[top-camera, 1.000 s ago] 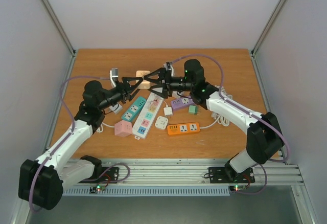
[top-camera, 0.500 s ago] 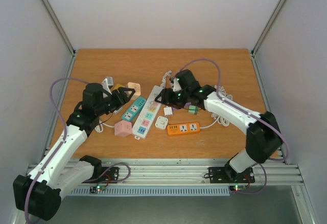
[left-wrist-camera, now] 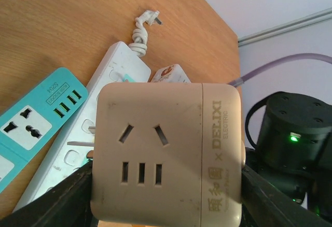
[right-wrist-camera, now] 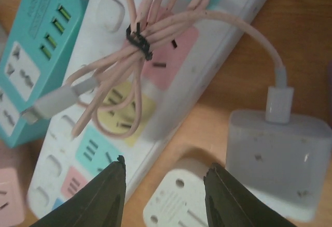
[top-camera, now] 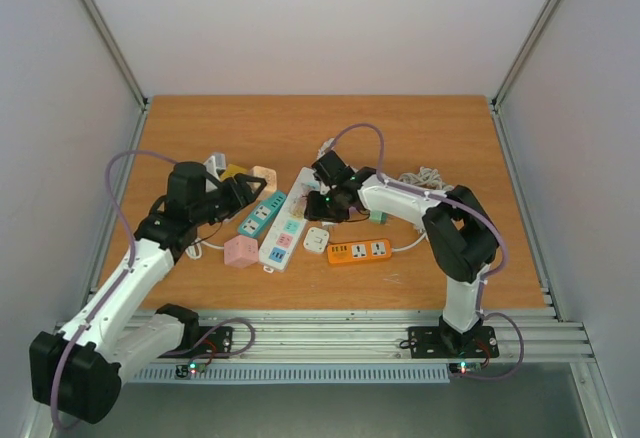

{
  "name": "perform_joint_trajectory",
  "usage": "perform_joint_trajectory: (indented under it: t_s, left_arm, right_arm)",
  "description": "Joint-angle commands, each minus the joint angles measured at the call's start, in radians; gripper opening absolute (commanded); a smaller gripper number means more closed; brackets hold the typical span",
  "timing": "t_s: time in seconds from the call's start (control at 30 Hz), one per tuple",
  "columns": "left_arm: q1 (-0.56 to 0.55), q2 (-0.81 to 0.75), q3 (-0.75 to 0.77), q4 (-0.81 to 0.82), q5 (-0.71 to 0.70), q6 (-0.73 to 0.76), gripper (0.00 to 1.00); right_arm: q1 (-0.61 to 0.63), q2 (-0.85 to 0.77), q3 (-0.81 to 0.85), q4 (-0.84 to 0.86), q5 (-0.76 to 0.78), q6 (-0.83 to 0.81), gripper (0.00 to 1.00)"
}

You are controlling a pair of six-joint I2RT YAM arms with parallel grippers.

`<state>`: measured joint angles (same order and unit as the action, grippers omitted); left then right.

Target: Insert the plug

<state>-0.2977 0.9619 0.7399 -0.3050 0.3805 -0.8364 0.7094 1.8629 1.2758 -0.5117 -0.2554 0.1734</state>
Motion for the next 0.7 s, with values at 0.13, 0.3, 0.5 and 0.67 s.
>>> perform_joint_trajectory:
  t_s: [0.13, 0.3, 0.5, 0.67]
  left_arm:
    - [0.003, 0.020, 0.000, 0.062, 0.037, 0.020, 0.33]
    - [0.002, 0.035, -0.002, 0.071, 0.059, 0.019, 0.33]
    - [0.001, 0.065, 0.000, 0.087, 0.096, 0.013, 0.33]
    - [0.001, 0.093, 0.001, 0.103, 0.126, 0.007, 0.33]
  right_arm:
    - [-0.012, 0.076, 0.032, 0.067, 0.080, -0.032, 0.48]
    - [-0.055, 0.089, 0.010, 0.065, 0.131, -0.012, 0.58]
    - [-0.125, 0.040, -0.054, 0.072, 0.171, 0.006, 0.74]
    - [-0.152, -0.003, -0.060, 0.051, 0.181, -0.019, 0.83]
